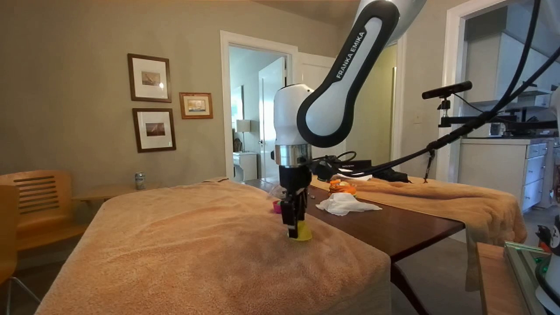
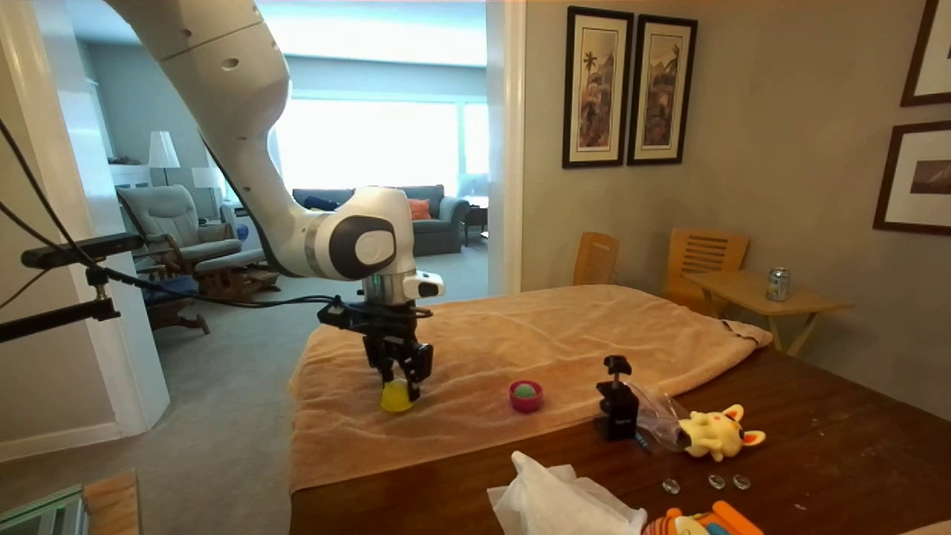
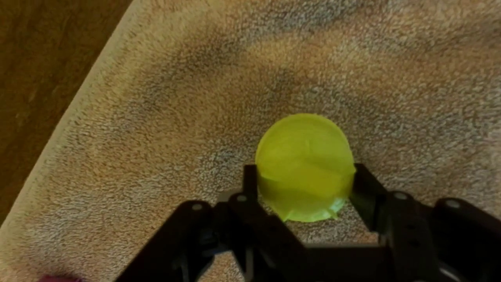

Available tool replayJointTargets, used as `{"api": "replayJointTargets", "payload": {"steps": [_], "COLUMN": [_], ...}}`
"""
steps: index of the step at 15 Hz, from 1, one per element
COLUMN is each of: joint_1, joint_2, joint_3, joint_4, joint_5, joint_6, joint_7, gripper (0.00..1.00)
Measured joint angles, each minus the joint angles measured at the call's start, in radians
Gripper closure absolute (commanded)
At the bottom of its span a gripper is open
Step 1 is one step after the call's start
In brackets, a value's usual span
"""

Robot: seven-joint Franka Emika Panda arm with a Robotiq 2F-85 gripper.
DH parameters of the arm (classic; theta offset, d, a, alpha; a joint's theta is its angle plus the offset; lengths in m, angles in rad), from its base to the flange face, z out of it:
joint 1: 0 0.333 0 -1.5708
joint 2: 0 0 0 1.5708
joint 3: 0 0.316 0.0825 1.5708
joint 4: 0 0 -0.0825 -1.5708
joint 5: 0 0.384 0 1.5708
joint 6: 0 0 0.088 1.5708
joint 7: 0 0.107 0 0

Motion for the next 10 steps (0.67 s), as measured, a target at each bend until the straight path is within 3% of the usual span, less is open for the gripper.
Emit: {"api": "replayJointTargets", "payload": {"steps": [4, 10], "joint_1": [-0.072, -0.203], "joint_2": [-0.113, -0.272], "joint_3": [-0.024, -0.158], "joint_4": [-0.085, -0.268], "joint_5": [0.082, 0.115], "joint_6": [0.071, 0.171], "joint_7": [-0.006, 0.012], "gripper": [0.65, 0.65]}}
